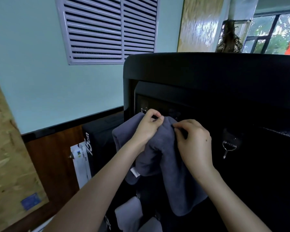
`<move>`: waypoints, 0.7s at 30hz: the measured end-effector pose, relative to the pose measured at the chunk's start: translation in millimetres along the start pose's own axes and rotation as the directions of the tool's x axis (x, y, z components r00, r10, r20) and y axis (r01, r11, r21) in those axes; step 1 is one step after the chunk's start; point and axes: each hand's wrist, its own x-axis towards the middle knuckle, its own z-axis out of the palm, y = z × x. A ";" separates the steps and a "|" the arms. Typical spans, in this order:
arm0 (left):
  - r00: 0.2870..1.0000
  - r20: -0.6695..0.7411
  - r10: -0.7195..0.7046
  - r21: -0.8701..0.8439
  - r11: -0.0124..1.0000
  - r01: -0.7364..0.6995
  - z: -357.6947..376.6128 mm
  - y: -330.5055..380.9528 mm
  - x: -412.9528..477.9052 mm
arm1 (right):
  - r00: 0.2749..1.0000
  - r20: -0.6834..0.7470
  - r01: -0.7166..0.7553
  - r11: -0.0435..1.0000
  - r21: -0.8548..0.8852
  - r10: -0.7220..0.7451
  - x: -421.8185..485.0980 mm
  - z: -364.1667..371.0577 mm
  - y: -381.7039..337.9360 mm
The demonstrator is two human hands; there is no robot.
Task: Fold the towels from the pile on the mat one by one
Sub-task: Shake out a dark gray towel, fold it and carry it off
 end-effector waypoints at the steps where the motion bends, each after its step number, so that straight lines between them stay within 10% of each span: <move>1: 1.000 -0.005 0.004 0.007 1.000 -0.004 0.6 -2.9 0.9 | 1.000 -0.002 0.014 1.000 -0.010 -0.014 -3.3 1.1 2.2; 7: 1.000 -0.011 0.011 0.055 0.998 -0.010 2.7 -9.9 2.4 | 0.964 -0.144 0.210 0.973 -0.096 -0.222 -21.9 3.0 8.0; 21: 0.999 -0.041 -0.013 0.292 0.956 0.024 0.6 -21.9 -10.2 | 0.990 0.140 0.008 0.999 0.040 -0.013 -25.0 13.9 10.1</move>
